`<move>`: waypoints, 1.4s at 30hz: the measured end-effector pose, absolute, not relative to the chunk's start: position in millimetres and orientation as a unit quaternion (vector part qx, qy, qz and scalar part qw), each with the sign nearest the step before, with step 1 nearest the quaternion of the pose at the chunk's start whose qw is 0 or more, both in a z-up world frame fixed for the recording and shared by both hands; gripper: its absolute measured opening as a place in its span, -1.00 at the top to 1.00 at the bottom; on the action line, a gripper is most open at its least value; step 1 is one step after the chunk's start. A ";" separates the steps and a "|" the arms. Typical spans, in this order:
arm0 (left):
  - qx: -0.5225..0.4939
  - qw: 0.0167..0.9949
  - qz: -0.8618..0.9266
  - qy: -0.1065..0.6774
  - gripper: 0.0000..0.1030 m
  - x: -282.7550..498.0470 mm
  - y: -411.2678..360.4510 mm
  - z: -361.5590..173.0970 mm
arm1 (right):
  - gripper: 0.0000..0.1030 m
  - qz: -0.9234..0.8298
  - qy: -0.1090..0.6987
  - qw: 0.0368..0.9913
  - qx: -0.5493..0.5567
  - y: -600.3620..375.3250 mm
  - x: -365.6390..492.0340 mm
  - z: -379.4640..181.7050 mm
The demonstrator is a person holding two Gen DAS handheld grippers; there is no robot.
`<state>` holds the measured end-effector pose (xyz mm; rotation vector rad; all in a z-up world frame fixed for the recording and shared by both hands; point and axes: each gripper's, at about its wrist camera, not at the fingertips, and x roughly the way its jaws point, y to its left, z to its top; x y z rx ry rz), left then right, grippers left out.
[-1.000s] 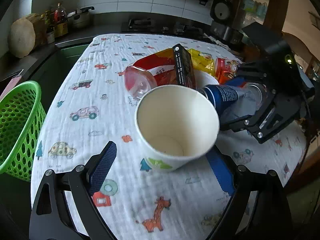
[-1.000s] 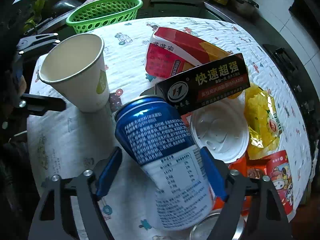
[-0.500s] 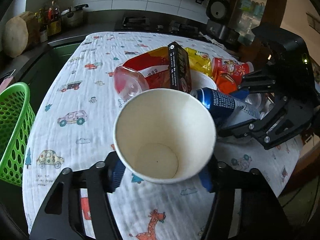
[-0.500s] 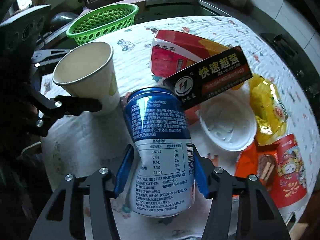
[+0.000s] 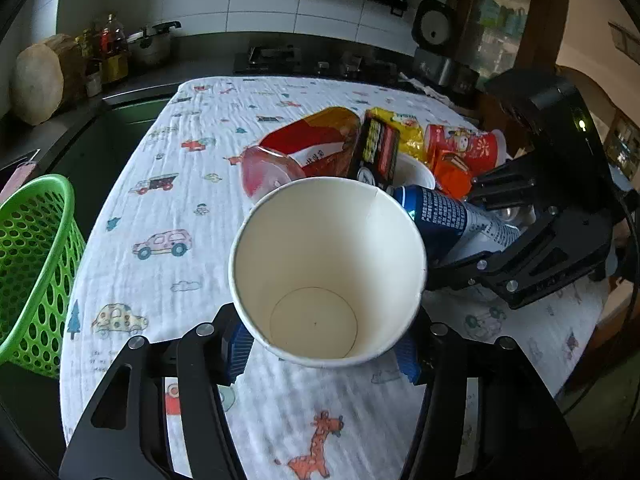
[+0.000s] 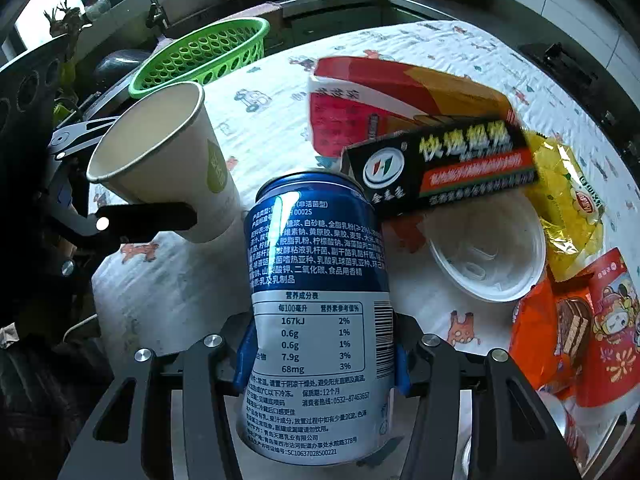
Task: Collect trash
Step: 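Carry the paper cup into the green basket and open the left tool while the right carries the can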
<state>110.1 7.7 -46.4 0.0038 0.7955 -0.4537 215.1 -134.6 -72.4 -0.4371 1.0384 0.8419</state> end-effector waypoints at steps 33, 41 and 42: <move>-0.076 0.919 0.043 0.383 -0.13 156.1 257.2 -25.7 | 0.03 0.427 0.417 0.780 -0.190 29.9 206.4 -8.7; -0.082 0.904 0.084 0.410 -0.28 172.7 285.5 -46.4 | 0.03 0.443 0.410 0.775 -0.188 81.0 212.6 -7.1; -0.083 0.904 0.086 0.410 -0.35 171.7 287.6 -47.7 | 0.03 0.445 0.411 0.774 -0.185 86.5 215.0 -7.8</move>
